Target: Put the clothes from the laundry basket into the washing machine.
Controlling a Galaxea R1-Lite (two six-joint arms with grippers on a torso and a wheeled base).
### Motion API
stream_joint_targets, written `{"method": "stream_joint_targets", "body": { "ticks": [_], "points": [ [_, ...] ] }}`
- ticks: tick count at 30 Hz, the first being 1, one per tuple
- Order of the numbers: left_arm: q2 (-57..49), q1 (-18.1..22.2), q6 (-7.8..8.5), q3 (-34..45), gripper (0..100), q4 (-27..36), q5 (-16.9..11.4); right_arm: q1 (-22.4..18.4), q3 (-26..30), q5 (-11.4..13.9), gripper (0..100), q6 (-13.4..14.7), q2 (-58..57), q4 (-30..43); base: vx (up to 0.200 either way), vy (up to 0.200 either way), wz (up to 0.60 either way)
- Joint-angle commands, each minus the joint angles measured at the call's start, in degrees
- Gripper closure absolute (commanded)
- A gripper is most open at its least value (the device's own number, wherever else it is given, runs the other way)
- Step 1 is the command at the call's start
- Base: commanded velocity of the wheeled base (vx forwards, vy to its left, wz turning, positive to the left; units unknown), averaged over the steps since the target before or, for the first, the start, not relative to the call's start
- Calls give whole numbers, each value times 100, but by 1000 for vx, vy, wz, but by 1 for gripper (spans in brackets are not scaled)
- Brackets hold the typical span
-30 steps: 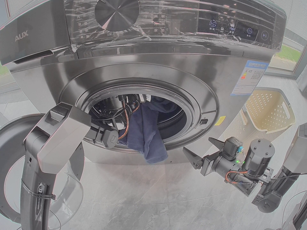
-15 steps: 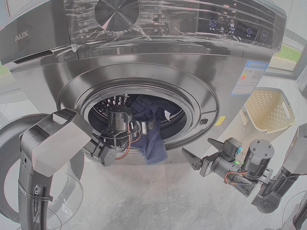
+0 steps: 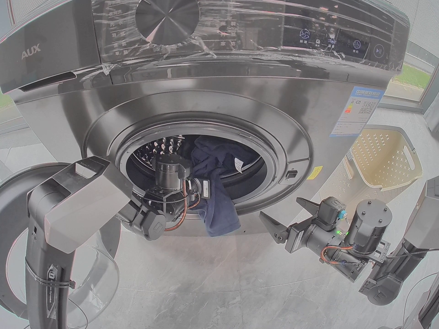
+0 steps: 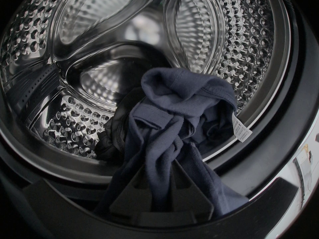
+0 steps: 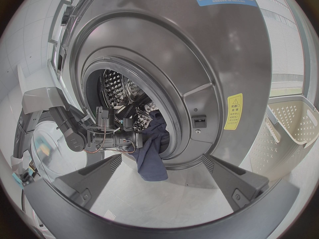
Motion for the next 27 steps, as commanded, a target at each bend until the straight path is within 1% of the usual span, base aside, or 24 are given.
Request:
{"method": "stream_joint_targets", "body": {
  "ticks": [1,3,4,5,6,8,9,10,14,21,25,27],
  "points": [
    [108,33,-50,-429,100,-66,31,0,3,1,0,6,17,-3,0,0,0],
    [116,50,-103,-587,100,-83,31,0,3,1,0,6,17,-3,0,0,0],
    [134,59,-190,-745,100,-118,39,0,3,1,0,6,17,-3,0,0,0],
    [160,59,-226,-807,100,-127,48,0,3,1,0,6,17,5,0,0,0],
    [257,68,-340,-1106,100,-198,110,0,-6,1,0,6,17,-3,0,0,0],
    [380,77,-410,-1431,100,-303,250,0,-6,1,0,6,17,-3,0,0,0],
    [406,77,-410,-1483,100,-321,277,0,-6,1,0,6,17,-3,0,0,0],
    [547,121,-419,-1730,100,-435,365,9,-6,1,0,6,17,-3,0,0,0],
    [767,121,-410,-2072,100,-637,382,18,-6,1,0,-3,17,-3,0,0,0],
    [1136,94,-419,-2986,100,-628,400,27,-6,1,0,-3,52,-3,0,0,0],
    [1224,121,-410,-3259,100,-611,409,27,-6,1,0,6,52,-3,0,0,0],
    [1312,156,-419,-3531,100,-602,409,35,-15,1,0,-3,52,-3,0,0,0]
  ]
}}
